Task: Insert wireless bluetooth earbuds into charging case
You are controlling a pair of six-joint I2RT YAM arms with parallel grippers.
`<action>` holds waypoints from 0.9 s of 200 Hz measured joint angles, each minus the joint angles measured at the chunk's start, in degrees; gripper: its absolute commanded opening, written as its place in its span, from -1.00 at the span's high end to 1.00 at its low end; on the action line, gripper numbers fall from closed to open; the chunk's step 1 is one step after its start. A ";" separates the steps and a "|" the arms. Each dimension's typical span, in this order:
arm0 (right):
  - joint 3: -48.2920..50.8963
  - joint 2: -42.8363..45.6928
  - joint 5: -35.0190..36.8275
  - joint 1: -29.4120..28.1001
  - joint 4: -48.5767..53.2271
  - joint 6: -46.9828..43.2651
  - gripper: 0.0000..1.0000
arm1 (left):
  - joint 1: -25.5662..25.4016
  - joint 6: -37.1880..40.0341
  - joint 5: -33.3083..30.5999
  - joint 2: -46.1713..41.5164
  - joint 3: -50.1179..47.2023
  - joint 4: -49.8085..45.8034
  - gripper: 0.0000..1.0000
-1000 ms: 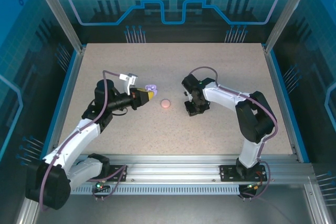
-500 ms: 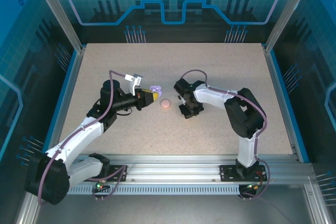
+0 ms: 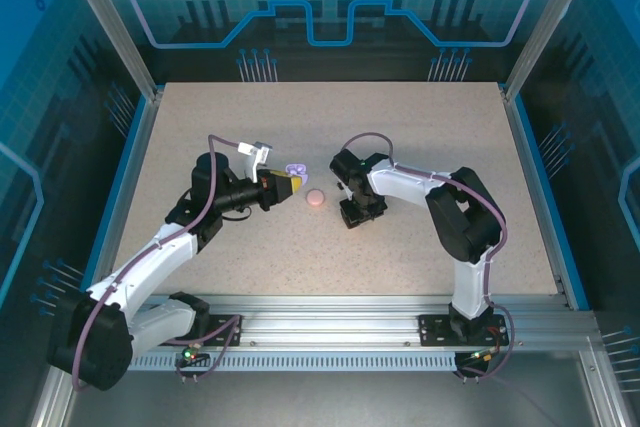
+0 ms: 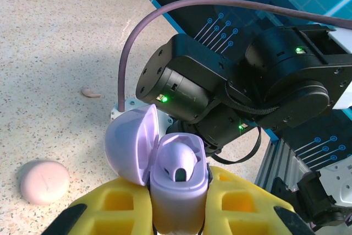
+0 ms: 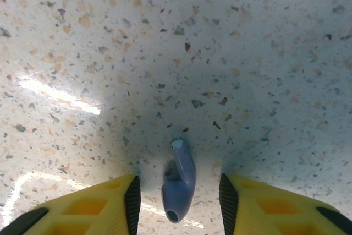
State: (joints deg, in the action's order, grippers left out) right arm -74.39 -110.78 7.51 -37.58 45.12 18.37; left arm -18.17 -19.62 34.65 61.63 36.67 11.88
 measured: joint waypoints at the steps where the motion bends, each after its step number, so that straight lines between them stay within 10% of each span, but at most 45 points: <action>1: 0.00 0.00 0.00 0.00 0.00 -0.02 0.05 | 0.00 0.00 0.00 0.00 0.00 0.00 0.81; 93: -2.51 1.64 -0.55 2.08 -0.61 0.50 0.62 | 0.00 0.00 0.00 0.00 0.00 0.00 0.82; 180: -4.85 -3.69 3.02 2.12 0.28 1.09 0.67 | 0.00 -0.02 -0.04 0.00 0.00 -0.07 0.82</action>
State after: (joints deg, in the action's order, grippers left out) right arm -79.24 -114.48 10.52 -35.46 45.41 19.46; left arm -18.17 -19.64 34.61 61.63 36.67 11.81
